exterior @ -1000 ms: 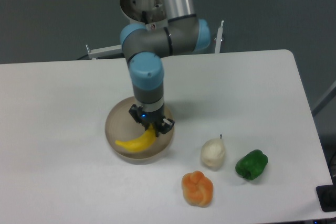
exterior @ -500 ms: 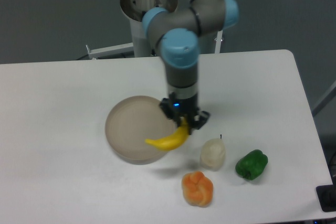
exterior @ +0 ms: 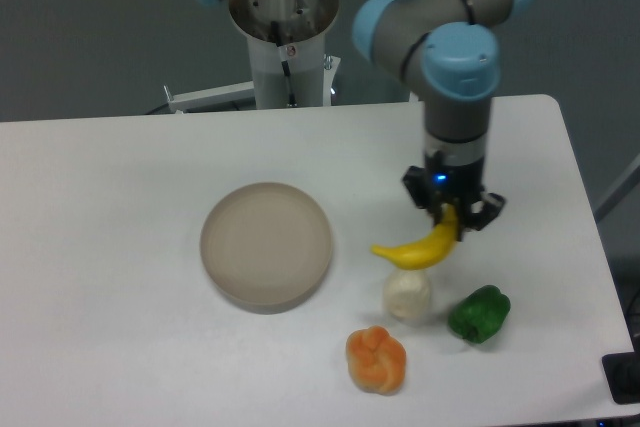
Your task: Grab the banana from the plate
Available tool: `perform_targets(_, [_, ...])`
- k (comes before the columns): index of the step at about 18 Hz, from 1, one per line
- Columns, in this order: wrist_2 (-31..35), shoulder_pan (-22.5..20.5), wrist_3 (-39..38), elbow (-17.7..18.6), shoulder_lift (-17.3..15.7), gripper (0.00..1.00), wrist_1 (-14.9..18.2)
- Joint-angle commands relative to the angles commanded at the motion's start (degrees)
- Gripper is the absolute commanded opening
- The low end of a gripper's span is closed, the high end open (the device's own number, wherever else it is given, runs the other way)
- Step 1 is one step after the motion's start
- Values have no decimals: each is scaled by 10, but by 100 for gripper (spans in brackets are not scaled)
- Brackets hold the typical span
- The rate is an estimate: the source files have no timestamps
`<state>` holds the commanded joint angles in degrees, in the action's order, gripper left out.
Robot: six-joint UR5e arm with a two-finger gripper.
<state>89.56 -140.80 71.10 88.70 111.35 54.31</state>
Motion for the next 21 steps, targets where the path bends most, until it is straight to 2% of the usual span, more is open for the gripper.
perform_targets(2, [0, -2, -1, -18, 15, 33, 4])
perform_targets(9, [0, -1, -2, -42, 37, 33, -2])
perform_targets(21, [0, 2, -3, -42, 43, 33, -9])
